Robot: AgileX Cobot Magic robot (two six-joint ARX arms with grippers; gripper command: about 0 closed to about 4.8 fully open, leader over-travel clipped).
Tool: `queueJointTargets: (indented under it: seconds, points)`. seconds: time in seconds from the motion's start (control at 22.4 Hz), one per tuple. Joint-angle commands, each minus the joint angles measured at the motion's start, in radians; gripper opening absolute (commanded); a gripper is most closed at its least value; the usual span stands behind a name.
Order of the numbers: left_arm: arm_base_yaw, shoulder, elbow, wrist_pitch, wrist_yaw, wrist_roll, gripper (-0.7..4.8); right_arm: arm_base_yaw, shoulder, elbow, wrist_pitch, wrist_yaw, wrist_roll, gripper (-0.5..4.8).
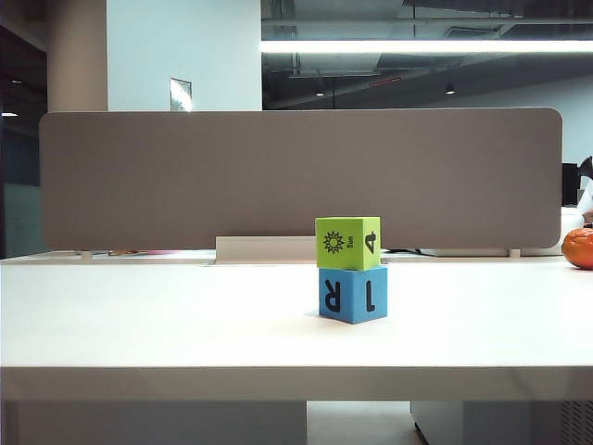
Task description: Stack one letter block on top of another letter block.
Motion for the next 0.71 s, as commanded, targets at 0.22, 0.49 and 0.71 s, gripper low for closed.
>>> queueJointTargets:
  seconds: [0.22, 0.49, 0.71]
  points:
    - [0.000, 0.001, 0.003, 0.099, 0.008, 0.008, -0.06, 0.002, -0.001, -0.006, 0.031, -0.039, 0.000, -0.01]
    - [0.000, 0.001, 0.003, 0.167, 0.053, 0.008, -0.06, 0.002, -0.001, -0.006, 0.085, -0.108, 0.000, -0.01]
    - [0.000, 0.001, 0.003, 0.167, 0.053, 0.008, -0.06, 0.002, -0.001, -0.006, 0.089, -0.104, -0.001, -0.01]
